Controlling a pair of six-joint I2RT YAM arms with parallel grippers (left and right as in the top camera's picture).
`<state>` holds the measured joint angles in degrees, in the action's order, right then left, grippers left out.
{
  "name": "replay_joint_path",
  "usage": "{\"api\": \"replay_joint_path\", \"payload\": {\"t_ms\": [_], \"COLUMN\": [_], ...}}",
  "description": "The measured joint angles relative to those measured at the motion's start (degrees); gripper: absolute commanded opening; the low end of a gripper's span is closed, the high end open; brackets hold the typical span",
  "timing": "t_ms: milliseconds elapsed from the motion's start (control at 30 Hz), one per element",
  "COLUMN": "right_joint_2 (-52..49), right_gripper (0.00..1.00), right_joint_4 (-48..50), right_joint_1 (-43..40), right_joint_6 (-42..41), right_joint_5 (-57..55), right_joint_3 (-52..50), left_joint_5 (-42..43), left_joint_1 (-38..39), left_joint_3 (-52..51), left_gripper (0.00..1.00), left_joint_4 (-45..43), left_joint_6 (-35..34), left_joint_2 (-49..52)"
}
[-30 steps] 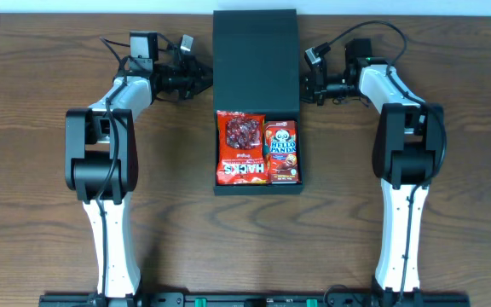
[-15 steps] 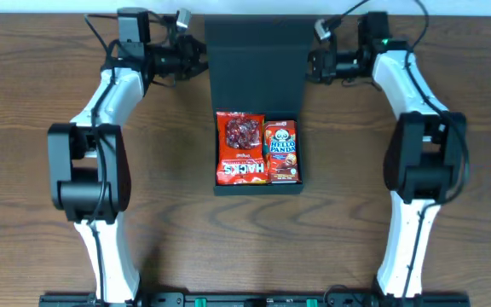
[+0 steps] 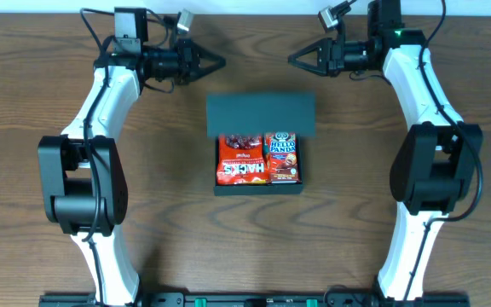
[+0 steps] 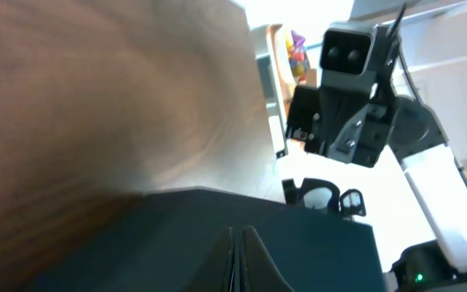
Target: Pack container
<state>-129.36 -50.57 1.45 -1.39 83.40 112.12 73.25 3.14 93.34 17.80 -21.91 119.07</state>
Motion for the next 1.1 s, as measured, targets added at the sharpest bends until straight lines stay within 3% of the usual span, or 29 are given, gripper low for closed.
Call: {"api": "replay_joint_path", "payload": {"t_ms": [167,367,600,833,1000,1100], "right_joint_2": [0.0,0.0,1.11,14.99,27.19,31.61], "right_gripper": [0.02,0.02,0.02,0.01,0.01,0.01], "right_joint_4": [-8.39,-8.59,-18.43,-27.69,-33.57,-33.7], "right_joint_1": [0.0,0.0,-0.15,0.59,4.94,8.39], "right_joint_6": [4.28,6.29,5.97,6.01,6.25,6.03], "right_joint_5": [-1.2,-8.35,-31.69,-53.75,-59.87,-61.13], "right_joint_3": [0.0,0.0,1.77,4.37,5.22,0.68], "left_joint_5": [-0.66,-5.09,-14.32,-21.97,-24.0,-24.57], "left_joint_1": [1.88,3.08,3.48,5.42,6.14,7.65], "left_joint_3": [0.0,0.0,0.0,0.02,0.46,0.48], "left_gripper": [0.06,0.06,0.06,0.06,0.06,0.06], "left_joint_4": [7.45,8.5,16.2,25.57,36.06,40.39], "left_joint_6": [5.92,8.41,10.67,20.2,30.23,35.47], "left_joint_2": [0.0,-0.02,-0.59,-11.54,-19.17,-18.71]}}
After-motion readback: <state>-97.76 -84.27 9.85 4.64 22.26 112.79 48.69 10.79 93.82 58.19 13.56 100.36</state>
